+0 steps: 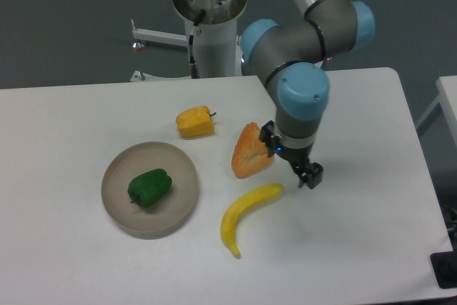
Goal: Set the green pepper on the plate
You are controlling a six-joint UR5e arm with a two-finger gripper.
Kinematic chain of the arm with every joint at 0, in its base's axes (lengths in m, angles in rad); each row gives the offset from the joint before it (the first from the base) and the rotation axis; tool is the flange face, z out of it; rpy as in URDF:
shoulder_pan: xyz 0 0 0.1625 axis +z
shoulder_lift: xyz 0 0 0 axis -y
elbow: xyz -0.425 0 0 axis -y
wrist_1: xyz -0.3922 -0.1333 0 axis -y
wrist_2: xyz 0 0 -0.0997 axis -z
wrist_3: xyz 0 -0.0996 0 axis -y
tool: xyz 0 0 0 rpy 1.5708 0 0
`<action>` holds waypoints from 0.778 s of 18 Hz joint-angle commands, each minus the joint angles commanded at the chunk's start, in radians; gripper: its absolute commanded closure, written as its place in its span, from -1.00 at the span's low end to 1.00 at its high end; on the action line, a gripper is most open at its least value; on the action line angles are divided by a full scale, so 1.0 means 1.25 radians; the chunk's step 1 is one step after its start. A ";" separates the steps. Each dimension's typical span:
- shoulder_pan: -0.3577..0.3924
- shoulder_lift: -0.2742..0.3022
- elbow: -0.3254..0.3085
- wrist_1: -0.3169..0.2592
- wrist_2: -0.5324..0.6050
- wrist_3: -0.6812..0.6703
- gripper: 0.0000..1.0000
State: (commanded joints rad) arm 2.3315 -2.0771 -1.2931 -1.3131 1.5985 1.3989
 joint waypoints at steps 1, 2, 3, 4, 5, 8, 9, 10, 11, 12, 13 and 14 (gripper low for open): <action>0.009 0.001 -0.002 0.000 -0.001 0.010 -1.00; 0.012 0.001 -0.005 0.000 -0.001 0.031 -1.00; 0.023 0.004 -0.006 0.000 -0.002 0.064 -1.00; 0.025 0.005 0.001 -0.001 0.000 0.069 -1.00; 0.026 0.006 0.000 -0.001 0.000 0.070 -1.00; 0.032 0.011 -0.002 -0.001 -0.004 0.085 -1.00; 0.032 0.011 -0.002 -0.001 -0.004 0.087 -1.00; 0.032 0.011 -0.006 -0.001 -0.004 0.087 -1.00; 0.031 0.011 -0.007 -0.001 -0.004 0.087 -1.00; 0.031 0.011 -0.007 -0.001 -0.004 0.087 -1.00; 0.031 0.011 -0.007 -0.001 -0.004 0.087 -1.00; 0.031 0.012 -0.009 -0.001 -0.004 0.087 -1.00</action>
State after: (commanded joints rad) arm 2.3700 -2.0617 -1.3039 -1.3146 1.5938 1.5079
